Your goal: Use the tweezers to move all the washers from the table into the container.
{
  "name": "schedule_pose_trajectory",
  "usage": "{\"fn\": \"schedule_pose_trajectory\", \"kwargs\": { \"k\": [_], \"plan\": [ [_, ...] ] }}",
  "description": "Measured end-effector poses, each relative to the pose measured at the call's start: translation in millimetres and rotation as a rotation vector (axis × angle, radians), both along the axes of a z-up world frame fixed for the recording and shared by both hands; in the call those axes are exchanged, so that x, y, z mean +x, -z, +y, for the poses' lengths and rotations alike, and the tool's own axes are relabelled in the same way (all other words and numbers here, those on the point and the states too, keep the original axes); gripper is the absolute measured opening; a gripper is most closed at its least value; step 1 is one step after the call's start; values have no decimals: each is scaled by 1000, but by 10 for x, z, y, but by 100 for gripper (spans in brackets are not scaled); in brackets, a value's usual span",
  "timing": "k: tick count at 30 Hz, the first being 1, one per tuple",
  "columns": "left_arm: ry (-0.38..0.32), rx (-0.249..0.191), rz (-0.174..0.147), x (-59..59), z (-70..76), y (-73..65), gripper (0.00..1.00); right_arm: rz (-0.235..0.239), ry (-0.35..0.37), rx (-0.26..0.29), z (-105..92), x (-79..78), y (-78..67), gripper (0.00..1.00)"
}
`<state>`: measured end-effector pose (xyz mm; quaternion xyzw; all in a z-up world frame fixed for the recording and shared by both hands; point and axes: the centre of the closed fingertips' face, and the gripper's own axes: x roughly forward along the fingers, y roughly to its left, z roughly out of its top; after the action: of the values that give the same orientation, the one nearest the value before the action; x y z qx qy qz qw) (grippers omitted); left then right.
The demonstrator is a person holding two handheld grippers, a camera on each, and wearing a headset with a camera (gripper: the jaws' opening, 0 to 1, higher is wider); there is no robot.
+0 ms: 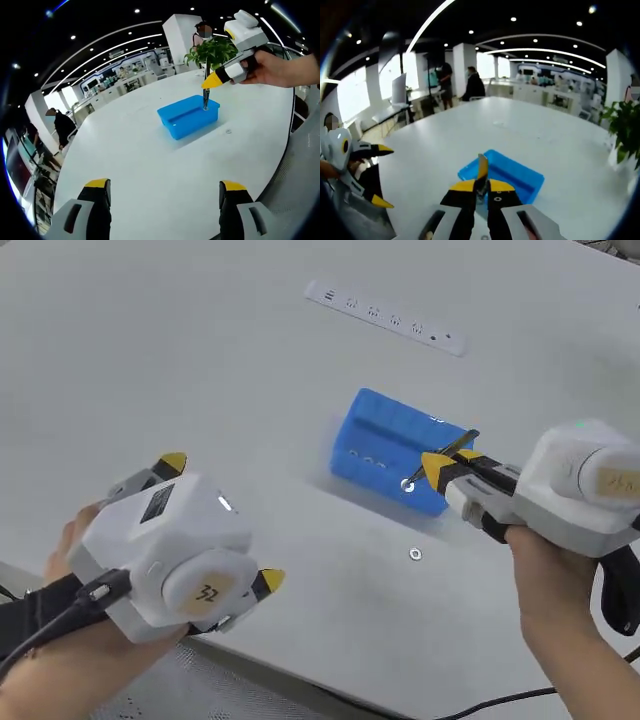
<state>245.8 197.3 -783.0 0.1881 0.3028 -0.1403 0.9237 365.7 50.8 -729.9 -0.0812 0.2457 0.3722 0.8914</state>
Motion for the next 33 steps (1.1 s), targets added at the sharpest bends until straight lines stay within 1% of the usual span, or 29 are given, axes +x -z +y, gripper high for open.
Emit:
{"fn": "schedule_pose_trajectory", "kwargs": {
  "k": [5,7,9,11,14,16,19,24,29,31,32,33],
  "plan": [
    [2,2,2,-3,-5,6,91,-25,-2,4,44,85,-73,4],
    [2,6,0,-1,-2,5,91,-32,-1,3,59,127,-75,4],
    [0,5,-2,2,1,0,91,-37,1,1,72,166,-64,4],
    [-5,1,6,-1,6,12,91,-39,4,-6,79,217,-33,4],
    [-9,0,2,5,10,6,91,-39,9,-13,87,285,7,4],
    [-9,1,5,4,8,13,92,-41,9,-23,87,317,30,4],
    [-10,8,-1,8,13,6,92,-41,9,-39,82,381,95,4],
    [-12,3,4,4,11,14,92,-29,10,-67,70,464,241,4],
    [-13,2,7,4,14,18,91,-17,10,-78,86,522,370,4],
    [-13,0,8,4,12,20,91,-12,8,-84,93,569,421,4],
    [-12,-1,11,1,11,26,91,-8,5,-90,109,599,474,4],
    [-12,0,12,1,11,28,91,-4,4,-94,113,601,494,4]
  ]
}}
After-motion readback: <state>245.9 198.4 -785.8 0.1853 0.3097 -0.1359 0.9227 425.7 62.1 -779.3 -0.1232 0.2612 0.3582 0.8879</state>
